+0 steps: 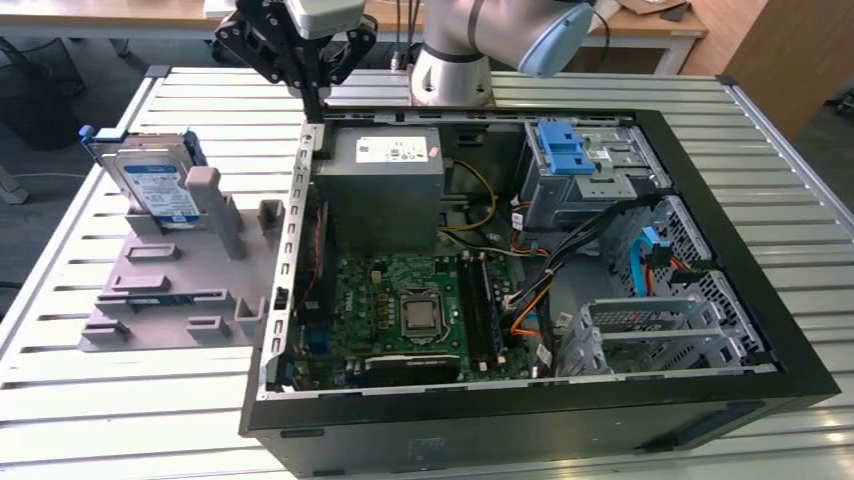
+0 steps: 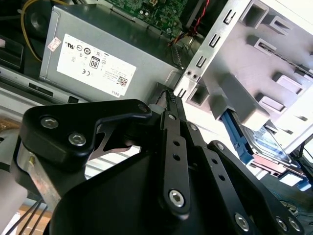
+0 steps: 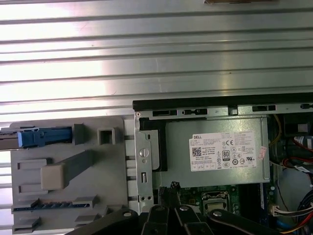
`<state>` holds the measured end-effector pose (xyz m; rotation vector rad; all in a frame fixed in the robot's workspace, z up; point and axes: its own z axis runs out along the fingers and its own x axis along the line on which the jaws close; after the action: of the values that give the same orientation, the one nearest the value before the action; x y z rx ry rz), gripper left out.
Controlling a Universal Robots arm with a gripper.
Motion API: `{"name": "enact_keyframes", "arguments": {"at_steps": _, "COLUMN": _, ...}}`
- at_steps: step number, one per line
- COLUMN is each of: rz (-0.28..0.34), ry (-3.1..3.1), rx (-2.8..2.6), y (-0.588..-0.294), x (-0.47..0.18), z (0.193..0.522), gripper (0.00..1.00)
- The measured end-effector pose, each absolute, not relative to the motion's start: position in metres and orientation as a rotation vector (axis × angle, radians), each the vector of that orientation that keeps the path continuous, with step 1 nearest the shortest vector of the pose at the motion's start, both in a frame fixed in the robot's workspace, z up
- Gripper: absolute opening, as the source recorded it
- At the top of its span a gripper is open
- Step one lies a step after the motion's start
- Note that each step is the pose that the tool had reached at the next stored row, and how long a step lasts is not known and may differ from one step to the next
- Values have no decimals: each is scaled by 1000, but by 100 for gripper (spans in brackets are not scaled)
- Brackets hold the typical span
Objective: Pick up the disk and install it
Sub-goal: 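Reach for the disk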
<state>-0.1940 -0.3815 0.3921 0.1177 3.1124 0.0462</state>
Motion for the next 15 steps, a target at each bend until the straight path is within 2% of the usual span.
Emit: {"name": "enact_keyframes", "arguments": {"at_steps": 15, "rz": 46, "ry": 3112, "rx": 118, "y": -380, "x": -200, "z": 392, "gripper": 11}}
